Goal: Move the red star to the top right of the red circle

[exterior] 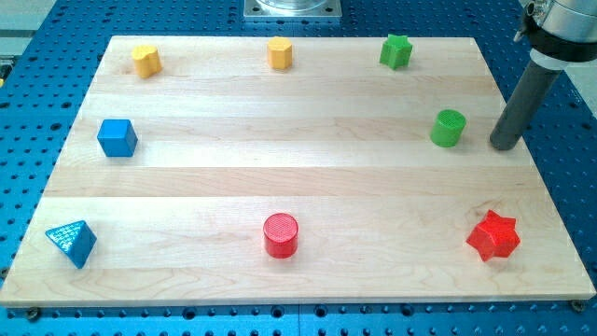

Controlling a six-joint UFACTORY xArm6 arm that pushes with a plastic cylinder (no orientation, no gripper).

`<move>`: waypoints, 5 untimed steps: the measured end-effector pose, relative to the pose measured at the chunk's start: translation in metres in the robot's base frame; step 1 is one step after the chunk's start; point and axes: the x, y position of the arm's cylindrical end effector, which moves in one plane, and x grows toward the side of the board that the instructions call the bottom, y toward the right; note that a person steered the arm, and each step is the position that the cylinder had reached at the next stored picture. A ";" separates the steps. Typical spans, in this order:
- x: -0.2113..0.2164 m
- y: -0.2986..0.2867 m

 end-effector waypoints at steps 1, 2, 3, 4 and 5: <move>0.000 0.000; 0.000 0.003; 0.000 0.008; 0.000 0.018; 0.000 0.024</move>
